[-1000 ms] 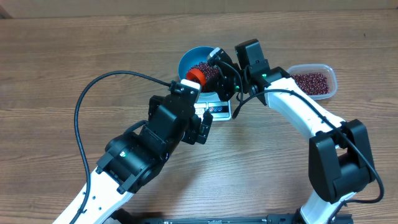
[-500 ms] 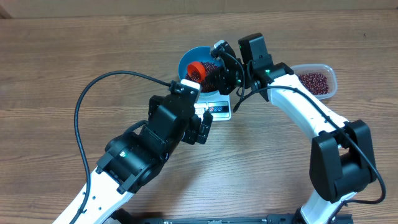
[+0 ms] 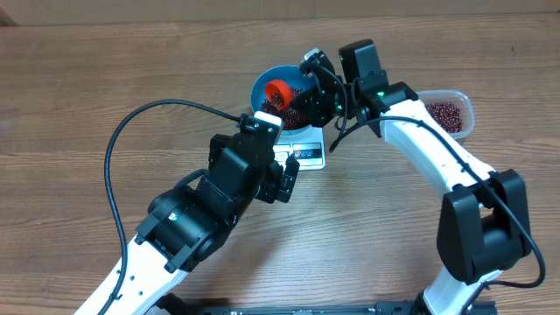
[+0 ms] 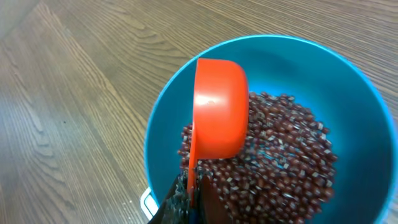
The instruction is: Scoop item into bowl and weigh 150g on scale
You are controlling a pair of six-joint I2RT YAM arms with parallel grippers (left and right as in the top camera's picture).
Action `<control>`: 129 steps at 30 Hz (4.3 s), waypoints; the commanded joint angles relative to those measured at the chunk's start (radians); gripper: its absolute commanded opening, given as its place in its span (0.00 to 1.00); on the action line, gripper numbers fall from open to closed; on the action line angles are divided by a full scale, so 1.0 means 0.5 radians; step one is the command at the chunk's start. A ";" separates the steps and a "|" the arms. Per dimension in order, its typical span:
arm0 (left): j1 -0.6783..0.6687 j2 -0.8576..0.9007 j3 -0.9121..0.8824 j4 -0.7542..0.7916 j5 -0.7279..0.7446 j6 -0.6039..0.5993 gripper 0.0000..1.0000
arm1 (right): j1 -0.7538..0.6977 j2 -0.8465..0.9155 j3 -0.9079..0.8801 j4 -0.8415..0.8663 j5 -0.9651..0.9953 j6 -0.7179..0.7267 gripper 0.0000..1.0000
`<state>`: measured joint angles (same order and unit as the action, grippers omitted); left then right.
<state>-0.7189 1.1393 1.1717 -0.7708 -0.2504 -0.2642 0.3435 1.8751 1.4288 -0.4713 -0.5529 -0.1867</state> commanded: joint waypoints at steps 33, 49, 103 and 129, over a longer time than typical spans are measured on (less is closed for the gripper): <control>0.014 0.011 0.030 0.007 0.002 -0.041 0.99 | -0.063 -0.141 0.066 -0.129 0.216 -0.091 0.04; 0.014 0.011 0.030 0.007 0.002 -0.041 0.99 | -0.039 -0.141 0.066 -0.103 0.357 -0.287 0.04; 0.014 0.011 0.030 0.007 0.002 -0.041 1.00 | -0.038 -0.141 0.064 -0.117 0.251 -0.249 0.04; 0.014 0.011 0.030 0.007 0.002 -0.041 0.99 | -0.052 -0.141 0.064 -0.083 0.196 -0.226 0.04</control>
<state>-0.7189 1.1393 1.1717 -0.7708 -0.2504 -0.2642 0.3214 1.8427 1.4288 -0.5282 -0.4393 -0.3145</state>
